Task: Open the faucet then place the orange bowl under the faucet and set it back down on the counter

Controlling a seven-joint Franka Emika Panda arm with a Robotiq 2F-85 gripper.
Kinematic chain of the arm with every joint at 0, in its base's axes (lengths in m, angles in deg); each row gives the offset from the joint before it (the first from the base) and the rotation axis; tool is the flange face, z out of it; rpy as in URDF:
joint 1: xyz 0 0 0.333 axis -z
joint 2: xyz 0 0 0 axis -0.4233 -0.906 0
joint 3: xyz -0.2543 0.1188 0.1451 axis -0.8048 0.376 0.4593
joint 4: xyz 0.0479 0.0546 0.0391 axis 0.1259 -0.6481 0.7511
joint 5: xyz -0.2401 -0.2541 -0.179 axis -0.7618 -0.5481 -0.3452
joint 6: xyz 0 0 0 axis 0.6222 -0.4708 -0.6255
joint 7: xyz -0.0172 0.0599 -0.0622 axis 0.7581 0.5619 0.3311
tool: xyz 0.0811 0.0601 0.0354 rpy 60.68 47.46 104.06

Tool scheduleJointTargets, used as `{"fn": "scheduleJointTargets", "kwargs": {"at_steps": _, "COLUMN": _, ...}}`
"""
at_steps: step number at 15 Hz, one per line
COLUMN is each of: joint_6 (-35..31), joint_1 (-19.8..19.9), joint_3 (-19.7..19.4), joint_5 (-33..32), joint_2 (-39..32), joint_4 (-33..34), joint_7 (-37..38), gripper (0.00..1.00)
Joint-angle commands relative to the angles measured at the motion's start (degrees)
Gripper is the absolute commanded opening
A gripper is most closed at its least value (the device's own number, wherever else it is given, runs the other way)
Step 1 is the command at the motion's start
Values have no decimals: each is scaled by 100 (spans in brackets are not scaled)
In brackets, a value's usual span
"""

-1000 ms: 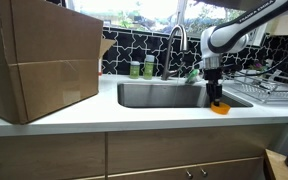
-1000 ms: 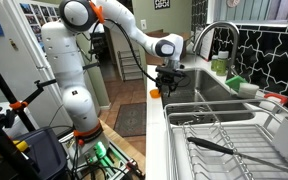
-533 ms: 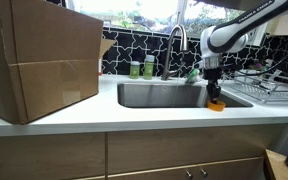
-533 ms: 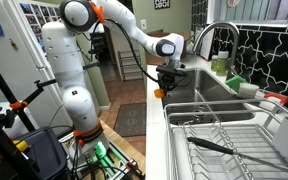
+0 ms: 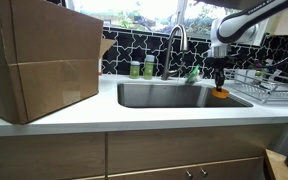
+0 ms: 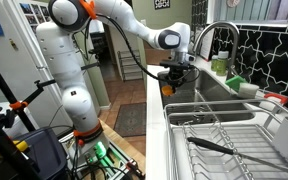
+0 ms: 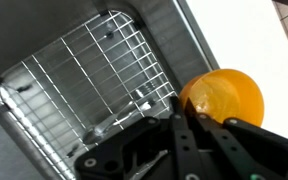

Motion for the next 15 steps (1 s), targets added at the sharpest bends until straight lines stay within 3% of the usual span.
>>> {"fn": "scheduleJointTargets", "kwargs": {"at_steps": 1, "joint_6": -17, "joint_1": 243, "joint_3": -272, "joint_5": -393, "joint_2": 291, "joint_4": 118, "joint_7": 696, "gripper": 1}}
{"fn": "scheduleJointTargets", "kwargs": {"at_steps": 2, "joint_6": 12, "joint_1": 146, "joint_3": -204, "joint_5": -173, "joint_2": 122, "joint_4": 122, "joint_7": 311, "gripper": 4}}
{"fn": "scheduleJointTargets", "kwargs": {"at_steps": 6, "joint_6": 13, "joint_1": 238, "joint_3": -316, "joint_5": -257, "joint_2": 261, "joint_4": 189, "joint_7": 514, "gripper": 1}}
{"fn": "scheduleJointTargets", "kwargs": {"at_steps": 11, "joint_6": -269, "joint_1": 449, "joint_3": -563, "joint_5": 1168, "joint_2": -385, "joint_4": 974, "joint_7": 832, "gripper": 1}}
{"fn": "scheduleJointTargets", "kwargs": {"at_steps": 15, "joint_6": -457, "joint_1": 594, "joint_3": -505, "joint_5": 1902, "joint_2": -881, "joint_4": 1516, "joint_7": 974, "gripper": 1}}
